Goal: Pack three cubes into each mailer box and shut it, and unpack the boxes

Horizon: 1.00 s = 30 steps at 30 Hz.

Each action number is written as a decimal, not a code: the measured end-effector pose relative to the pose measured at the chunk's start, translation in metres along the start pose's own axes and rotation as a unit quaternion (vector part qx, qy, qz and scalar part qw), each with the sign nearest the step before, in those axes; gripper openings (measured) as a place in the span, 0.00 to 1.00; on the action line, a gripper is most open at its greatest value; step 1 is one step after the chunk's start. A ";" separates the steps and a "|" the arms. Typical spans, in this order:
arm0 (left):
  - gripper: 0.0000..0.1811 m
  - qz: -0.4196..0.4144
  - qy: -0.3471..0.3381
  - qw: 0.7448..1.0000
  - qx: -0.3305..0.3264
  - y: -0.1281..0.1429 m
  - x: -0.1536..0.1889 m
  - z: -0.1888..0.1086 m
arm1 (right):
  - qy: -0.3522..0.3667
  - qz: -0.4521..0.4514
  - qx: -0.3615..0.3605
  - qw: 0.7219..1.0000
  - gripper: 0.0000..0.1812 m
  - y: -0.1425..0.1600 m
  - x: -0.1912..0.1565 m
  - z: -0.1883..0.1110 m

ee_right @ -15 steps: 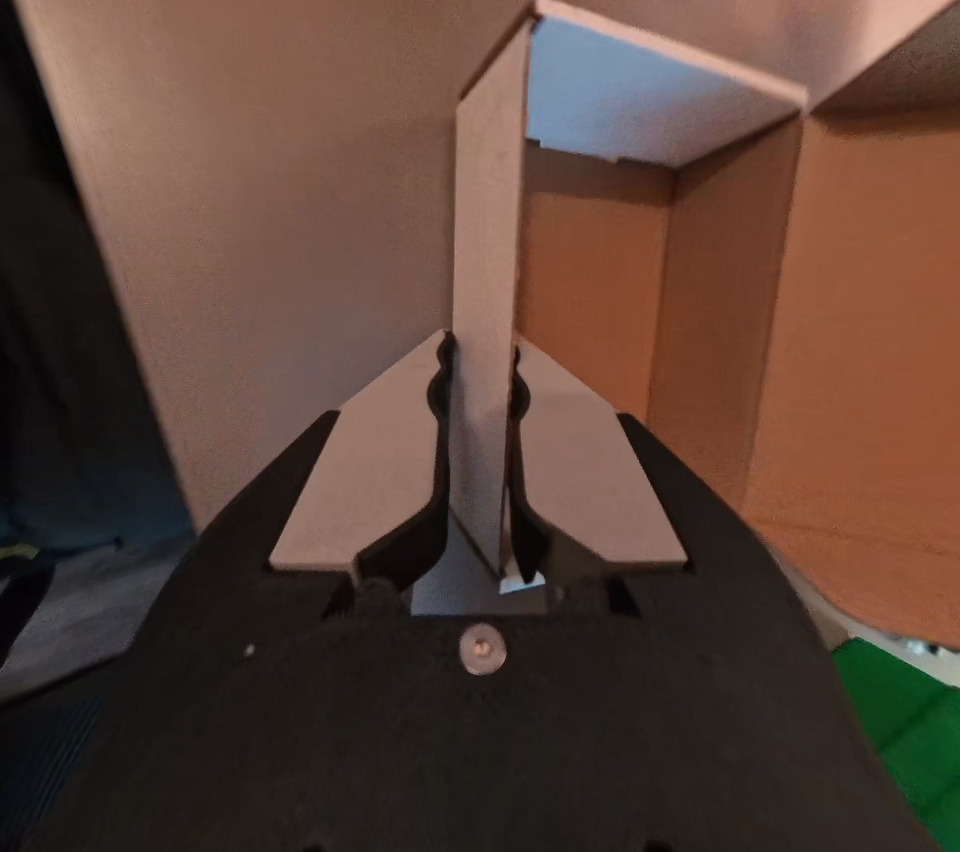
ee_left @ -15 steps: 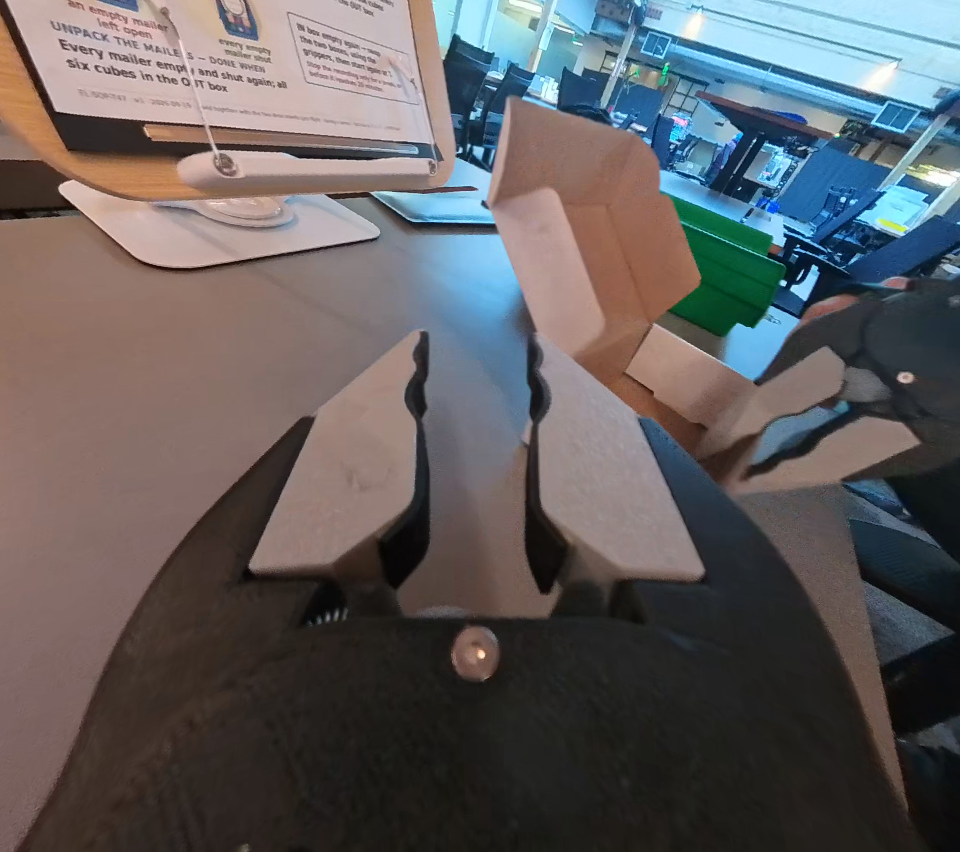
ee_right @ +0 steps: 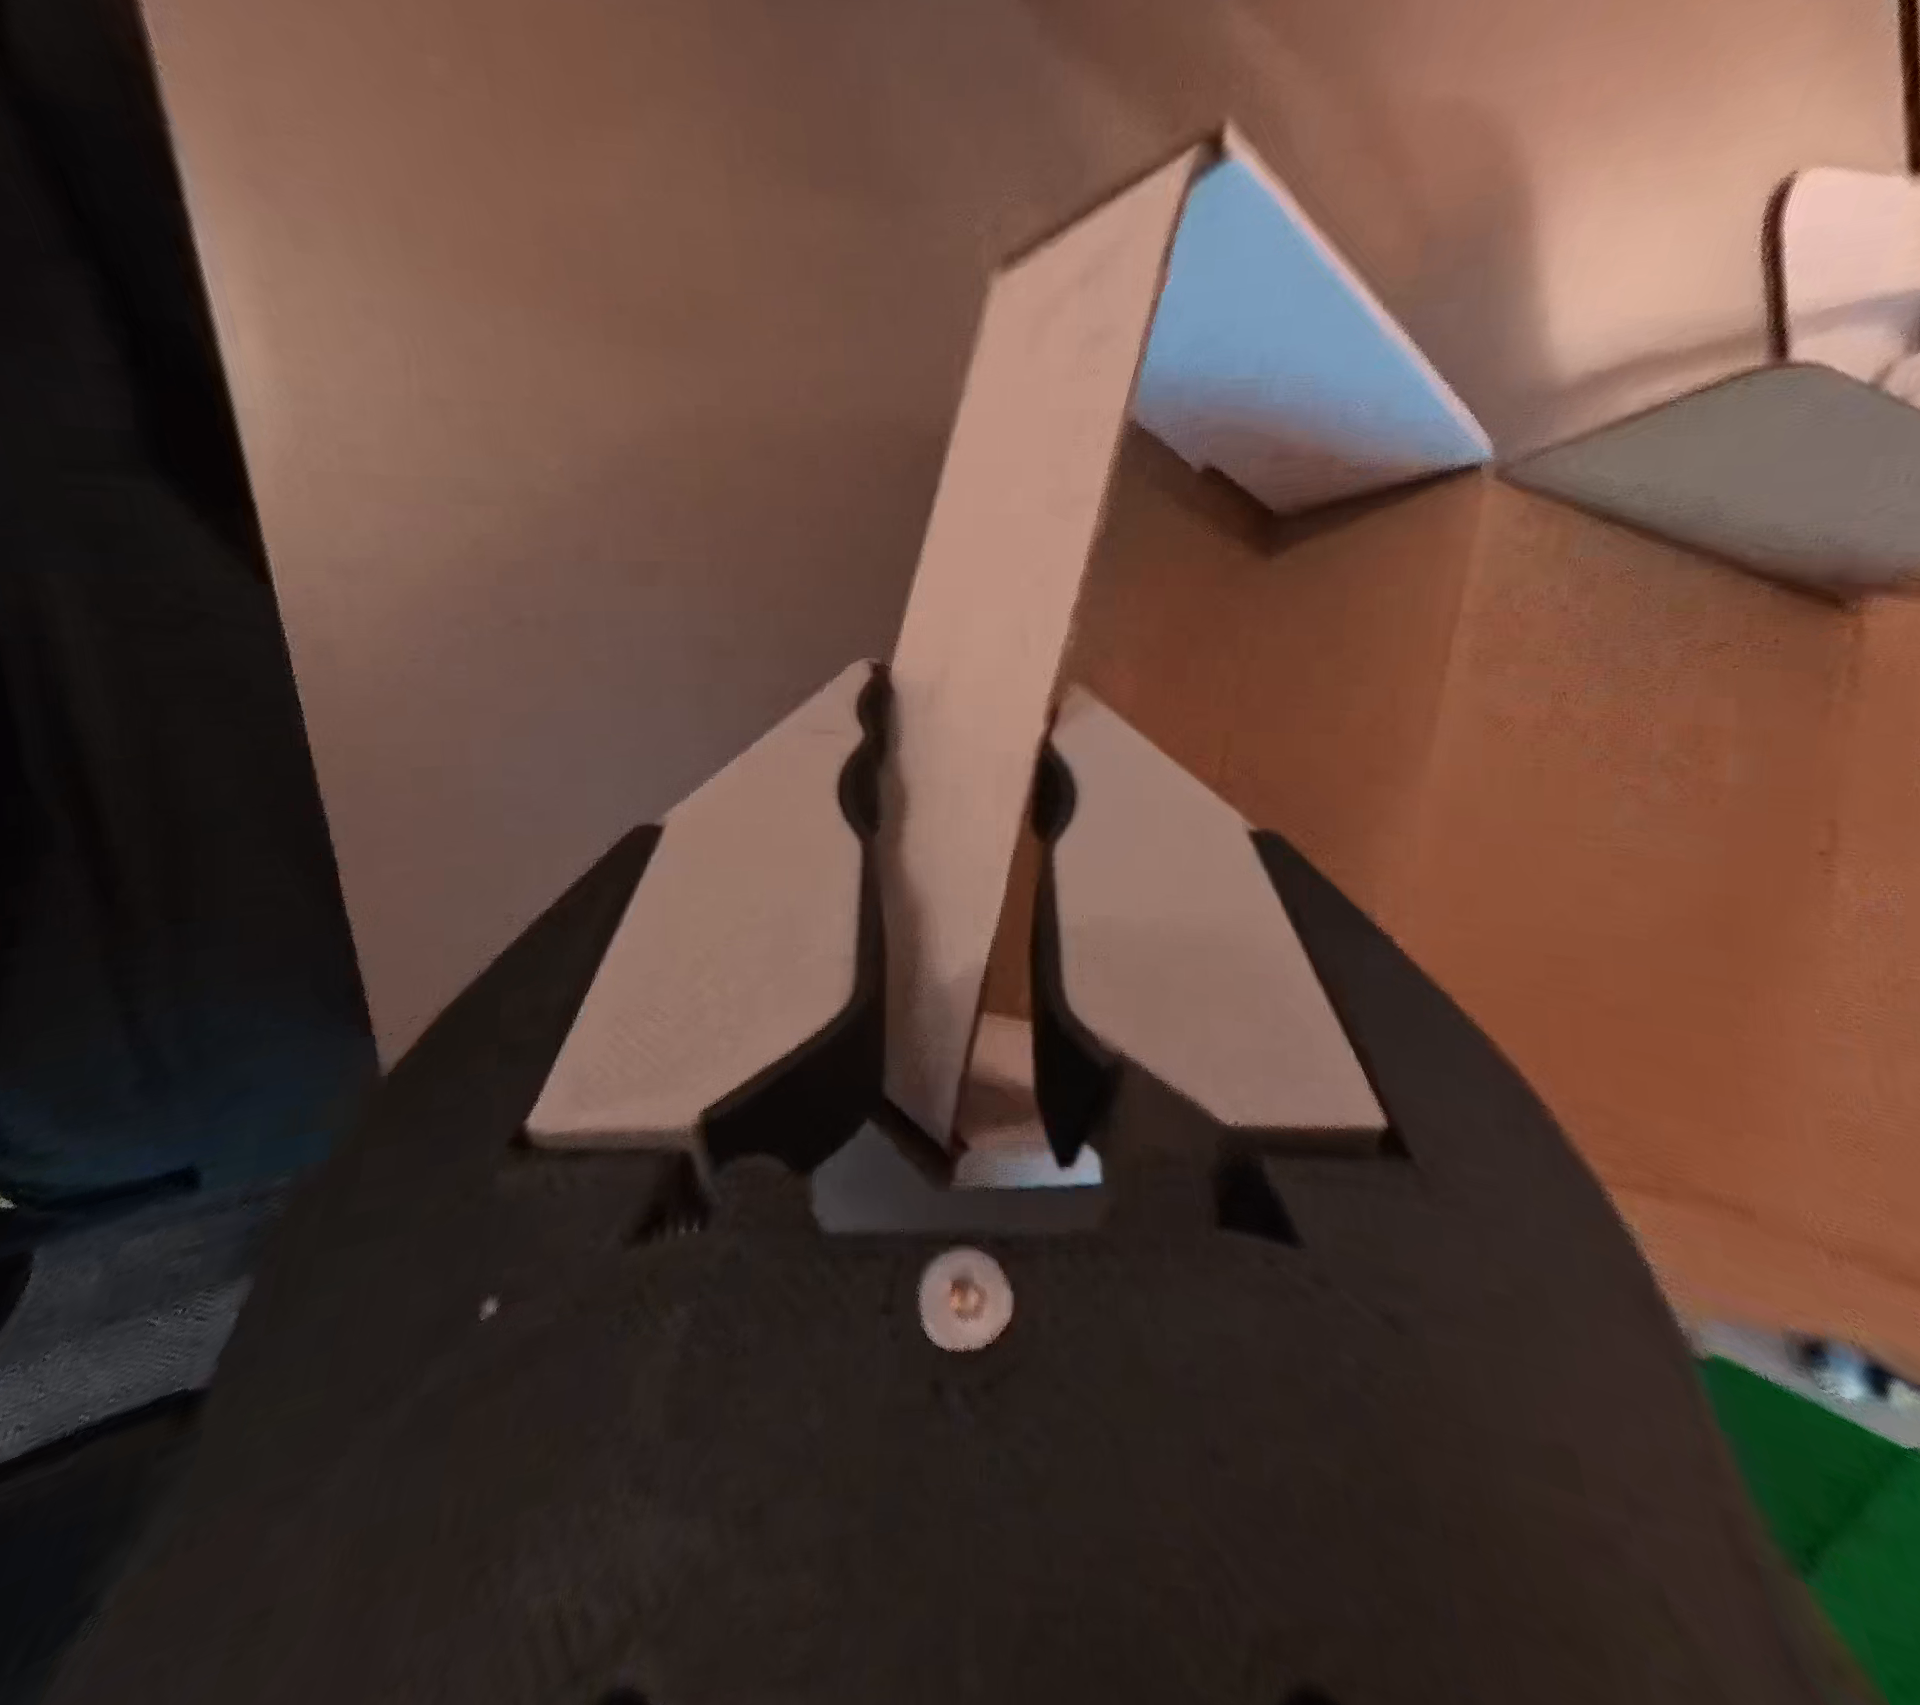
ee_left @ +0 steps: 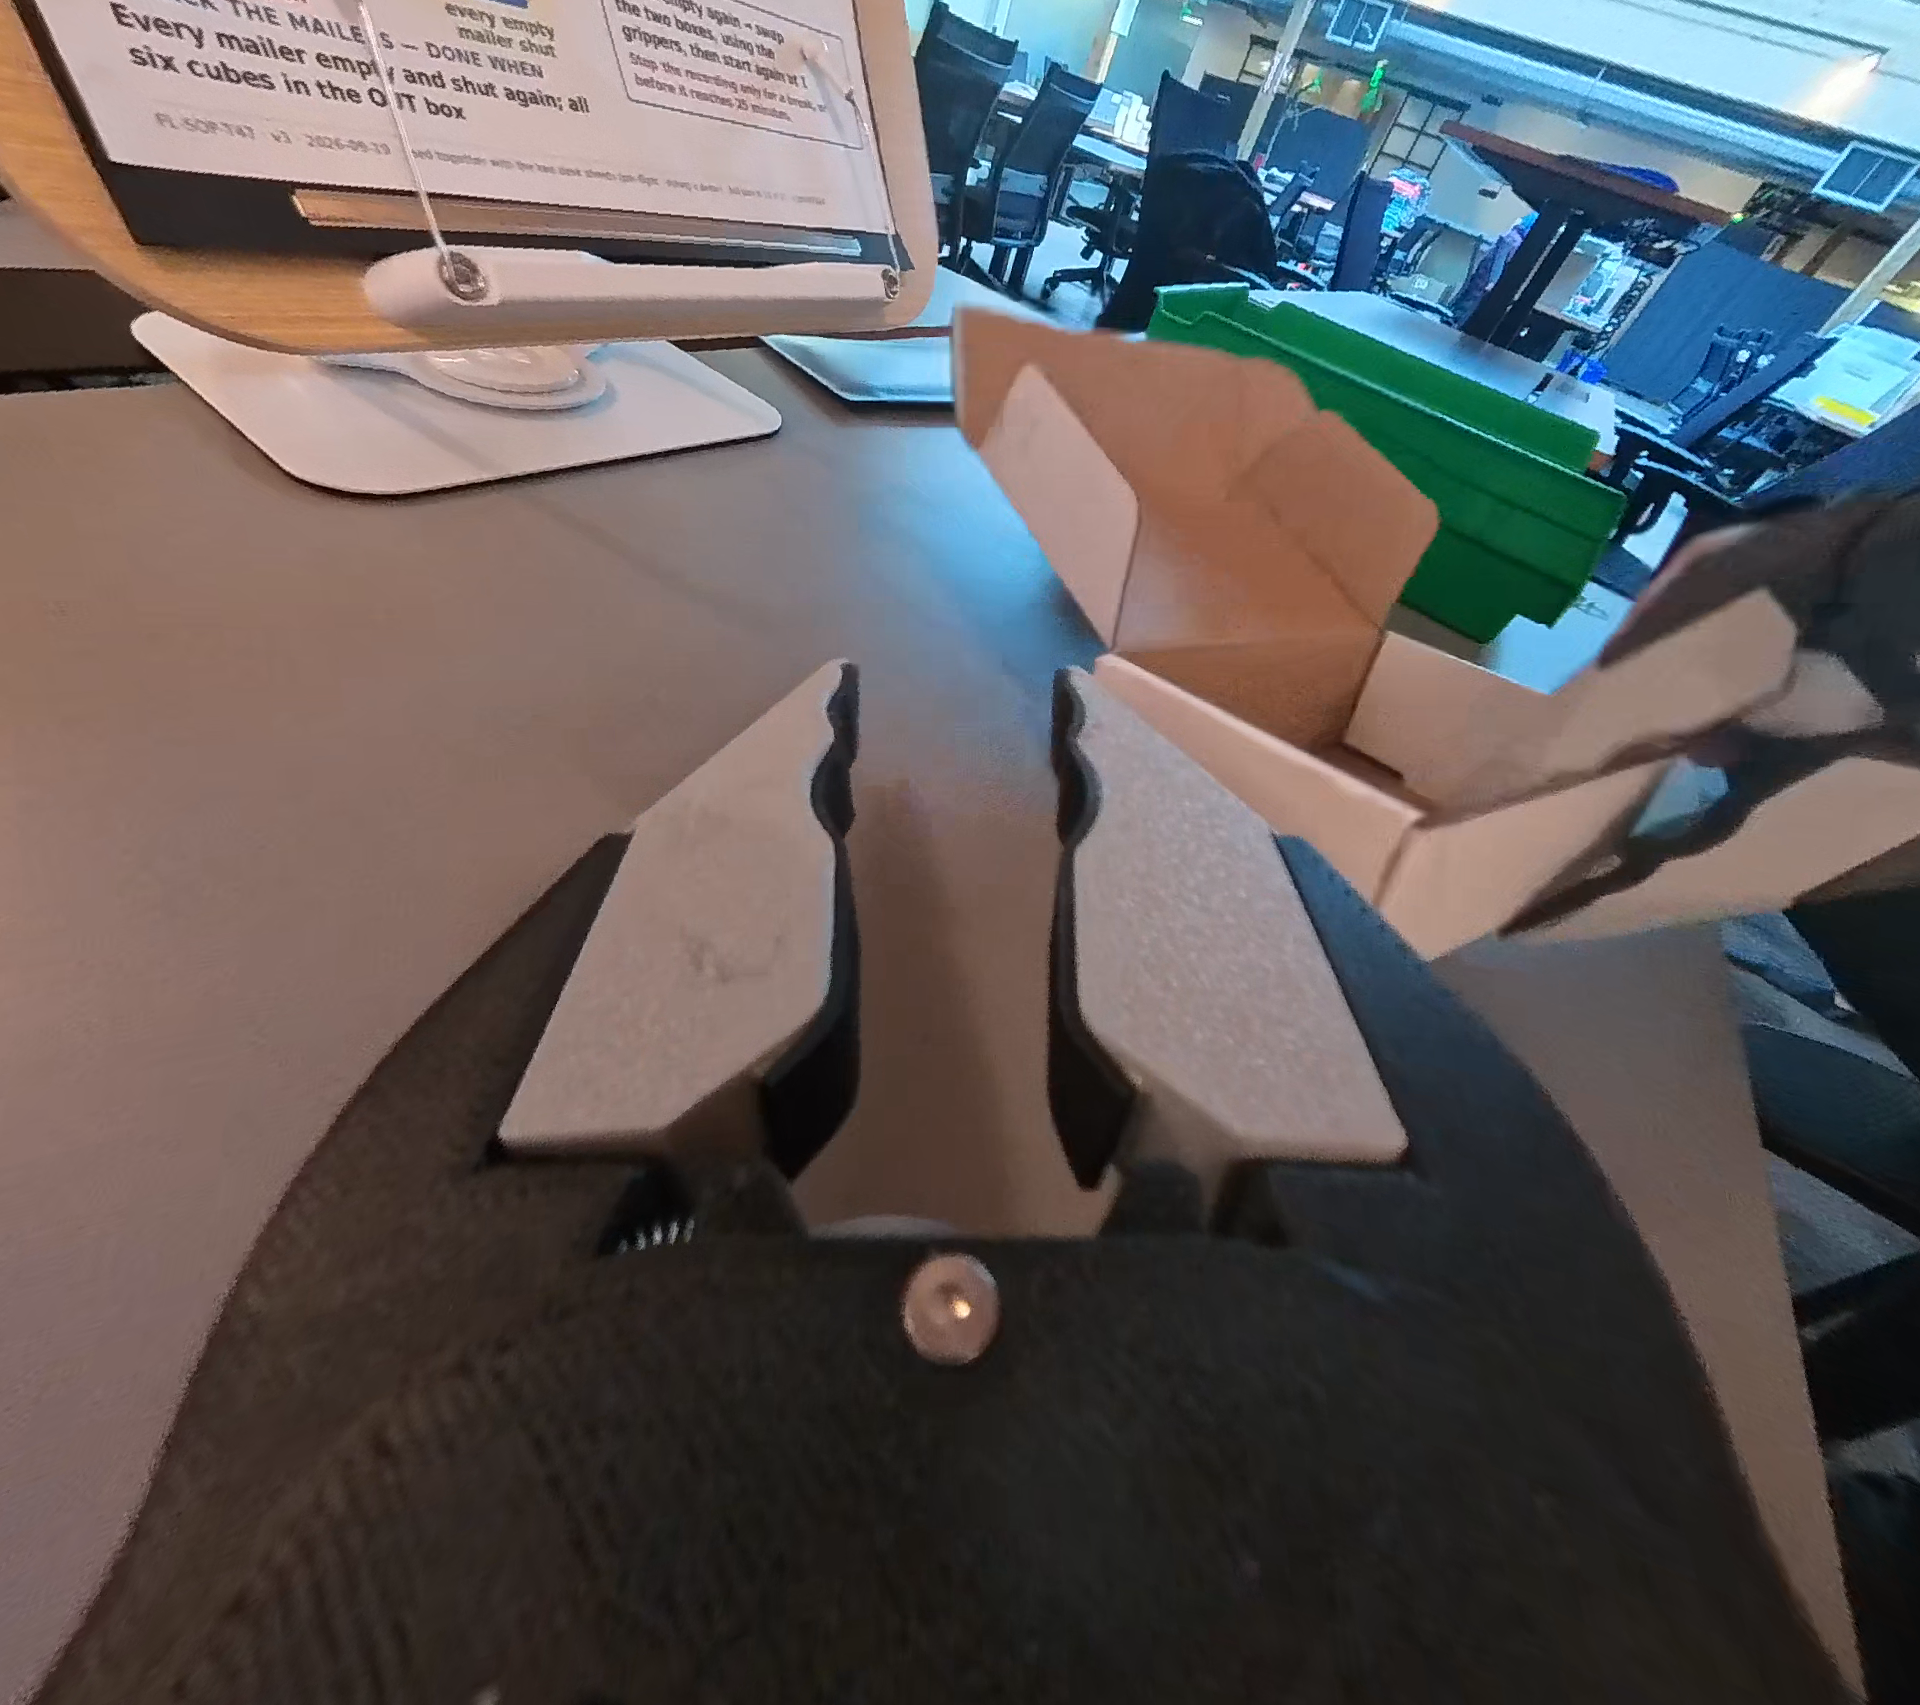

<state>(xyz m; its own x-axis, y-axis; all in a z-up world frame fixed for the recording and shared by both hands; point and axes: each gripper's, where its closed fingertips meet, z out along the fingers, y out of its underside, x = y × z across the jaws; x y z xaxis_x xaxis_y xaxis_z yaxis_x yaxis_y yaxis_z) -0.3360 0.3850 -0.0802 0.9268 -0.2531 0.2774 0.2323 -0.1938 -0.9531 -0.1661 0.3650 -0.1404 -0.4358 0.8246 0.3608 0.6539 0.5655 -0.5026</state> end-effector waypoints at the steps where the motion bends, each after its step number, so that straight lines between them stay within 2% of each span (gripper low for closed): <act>1: 0.19 -0.002 0.001 1.000 0.001 0.000 0.000 0.000 | -0.003 -0.022 -0.002 1.000 0.13 0.001 -0.005 0.003; 4: 0.19 -0.003 0.001 1.000 0.001 0.000 0.000 0.000 | -0.006 -0.119 -0.021 0.993 0.08 0.007 -0.025 0.013; 6: 0.16 0.006 -0.009 1.000 0.001 -0.001 -0.003 -0.001 | 0.043 -0.194 -0.033 0.979 0.06 0.006 -0.022 0.017; 8: 0.14 0.015 -0.023 1.000 0.007 -0.002 -0.006 -0.003 | 0.087 -0.213 -0.068 0.971 0.06 0.009 -0.010 0.017; 10: 0.14 0.013 -0.023 1.000 0.008 -0.003 -0.006 -0.003 | 0.113 -0.192 -0.072 0.972 0.09 0.005 0.002 0.016; 12: 0.14 0.010 -0.021 1.000 0.006 -0.002 -0.007 -0.003 | 0.111 -0.172 -0.033 0.978 0.14 -0.005 0.003 0.013; 16: 0.14 0.011 -0.021 1.000 0.006 -0.002 -0.006 -0.003 | 0.104 -0.136 0.022 0.985 0.17 -0.018 0.007 -0.003; 20: 0.14 0.014 -0.021 1.000 0.003 -0.002 -0.006 -0.002 | 0.105 -0.122 0.043 0.986 0.19 -0.021 0.011 -0.017; 25: 0.14 0.016 -0.022 1.000 0.002 -0.001 -0.005 -0.002 | 0.103 -0.079 0.133 0.983 0.19 -0.037 0.018 -0.056; 30: 0.14 0.016 -0.022 1.000 0.001 -0.001 -0.005 -0.002 | 0.120 0.052 0.236 0.963 0.22 -0.027 0.062 -0.093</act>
<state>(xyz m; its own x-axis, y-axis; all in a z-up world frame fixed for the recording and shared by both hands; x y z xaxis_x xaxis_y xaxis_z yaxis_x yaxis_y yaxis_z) -0.3419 0.3849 -0.0806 0.9457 -0.2172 0.2418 0.2033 -0.1850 -0.9615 -0.1532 0.3992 -0.0310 -0.1898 0.8819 0.4315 0.3075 0.4708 -0.8270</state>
